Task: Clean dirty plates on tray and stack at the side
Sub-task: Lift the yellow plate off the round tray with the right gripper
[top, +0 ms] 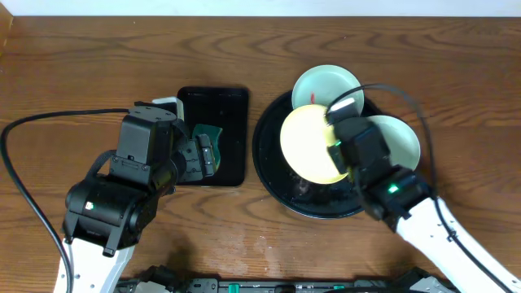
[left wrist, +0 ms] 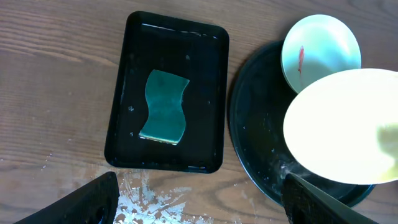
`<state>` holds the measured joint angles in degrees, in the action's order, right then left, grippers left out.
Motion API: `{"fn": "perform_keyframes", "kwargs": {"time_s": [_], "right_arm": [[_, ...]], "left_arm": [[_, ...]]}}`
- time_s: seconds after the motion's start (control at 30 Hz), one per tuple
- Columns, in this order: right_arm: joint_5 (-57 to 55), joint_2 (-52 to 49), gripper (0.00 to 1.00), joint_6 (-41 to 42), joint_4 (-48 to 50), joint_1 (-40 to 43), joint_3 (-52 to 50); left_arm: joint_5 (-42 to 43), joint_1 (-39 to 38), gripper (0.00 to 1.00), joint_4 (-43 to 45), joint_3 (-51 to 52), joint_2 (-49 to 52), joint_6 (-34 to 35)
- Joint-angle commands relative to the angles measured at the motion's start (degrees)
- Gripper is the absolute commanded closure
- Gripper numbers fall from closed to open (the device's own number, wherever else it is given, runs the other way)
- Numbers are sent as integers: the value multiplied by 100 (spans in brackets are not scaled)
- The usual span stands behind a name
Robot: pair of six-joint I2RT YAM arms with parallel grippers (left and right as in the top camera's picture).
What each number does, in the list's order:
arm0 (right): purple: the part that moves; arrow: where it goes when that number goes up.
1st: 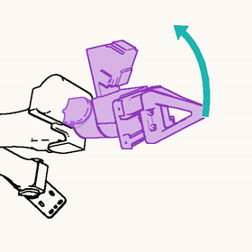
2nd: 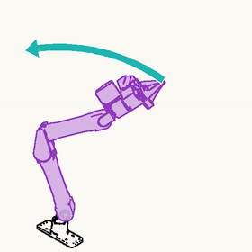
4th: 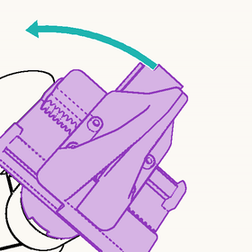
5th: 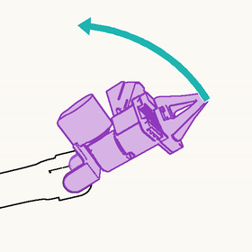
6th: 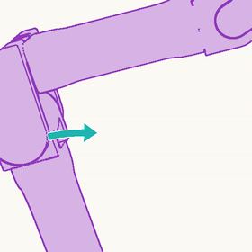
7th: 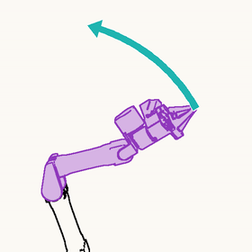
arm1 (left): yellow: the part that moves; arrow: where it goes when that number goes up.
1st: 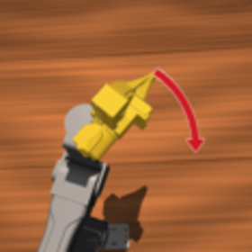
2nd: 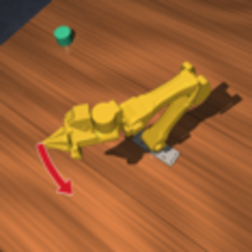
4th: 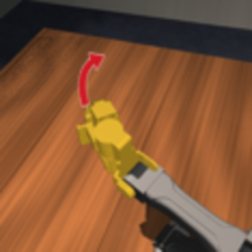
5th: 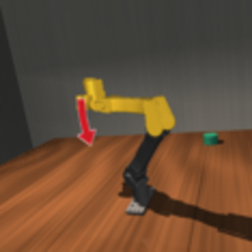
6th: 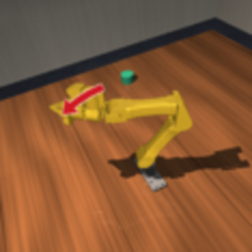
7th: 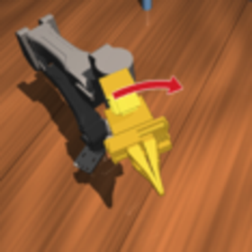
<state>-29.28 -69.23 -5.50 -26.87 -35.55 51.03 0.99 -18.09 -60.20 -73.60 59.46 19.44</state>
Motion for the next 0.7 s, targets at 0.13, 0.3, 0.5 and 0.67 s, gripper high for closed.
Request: {"fn": "perform_keyframes", "kwargs": {"time_s": [0.13, 0.3, 0.5, 0.67], "right_arm": [[-2524, 76, 99, -494, 28, -1410, 190], [-3279, 76, 99, -654, 31, -2065, 190], [-3998, 76, 99, -837, 52, -2470, 190], [-4229, 76, 99, -852, 52, -2605, 190]], "left_arm": [[4, 24, 16, -20, -87, 11, -35], [4, 24, 16, -20, -87, 13, -35], [4, 24, 16, -20, -87, 13, -35], [4, 24, 16, -20, -87, 13, -35]]}}
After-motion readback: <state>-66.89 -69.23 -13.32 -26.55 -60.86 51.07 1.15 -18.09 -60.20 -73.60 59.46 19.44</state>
